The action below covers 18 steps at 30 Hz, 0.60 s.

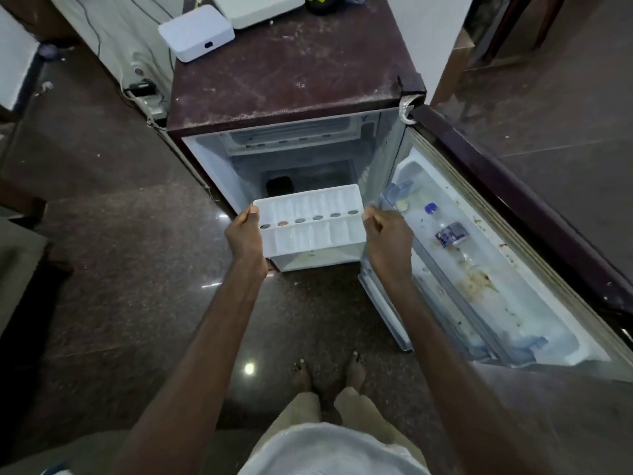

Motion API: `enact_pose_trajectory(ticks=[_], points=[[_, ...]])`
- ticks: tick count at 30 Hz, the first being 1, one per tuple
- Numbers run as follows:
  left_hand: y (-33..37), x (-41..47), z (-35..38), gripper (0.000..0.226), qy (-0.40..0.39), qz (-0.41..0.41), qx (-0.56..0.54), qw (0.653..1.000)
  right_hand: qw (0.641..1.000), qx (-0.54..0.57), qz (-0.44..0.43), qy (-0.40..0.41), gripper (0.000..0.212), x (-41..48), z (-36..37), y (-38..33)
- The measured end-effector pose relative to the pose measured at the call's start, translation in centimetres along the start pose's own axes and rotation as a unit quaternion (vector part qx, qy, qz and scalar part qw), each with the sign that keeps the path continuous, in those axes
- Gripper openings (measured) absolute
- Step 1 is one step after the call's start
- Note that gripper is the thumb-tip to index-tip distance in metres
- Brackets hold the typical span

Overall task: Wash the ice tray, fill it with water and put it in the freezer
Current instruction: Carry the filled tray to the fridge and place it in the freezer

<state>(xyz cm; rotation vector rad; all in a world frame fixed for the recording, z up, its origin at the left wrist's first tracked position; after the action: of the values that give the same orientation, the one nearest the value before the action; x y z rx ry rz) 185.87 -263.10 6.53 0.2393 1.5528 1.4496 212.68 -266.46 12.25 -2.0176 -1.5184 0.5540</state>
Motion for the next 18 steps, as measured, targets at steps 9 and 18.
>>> enact_pose_trajectory(ticks=[9, 18], points=[[-0.4, 4.4, 1.2, 0.012, 0.022, 0.019, 0.008, 1.0, 0.984, 0.132, 0.077, -0.087, 0.036, 5.4, 5.6, 1.6], [-3.5, 13.2, 3.9, 0.019, -0.012, 0.033, -0.003, 0.999, 0.986, 0.145, 0.086, -0.009, 0.032, 12.1, 13.8, 4.2]])
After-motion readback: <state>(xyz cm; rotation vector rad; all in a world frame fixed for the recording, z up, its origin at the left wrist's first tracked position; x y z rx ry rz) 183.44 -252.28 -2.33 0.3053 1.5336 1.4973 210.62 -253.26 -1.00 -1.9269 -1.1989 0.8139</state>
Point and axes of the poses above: each hand's wrist, its own x-axis towards the middle knuckle, its own z-axis out of the palm, y = z × x, the point moved 5 cm from there along x, towards the middle knuckle, and after that the axes turned 13 degrees about -x, right-handed, at the moved point
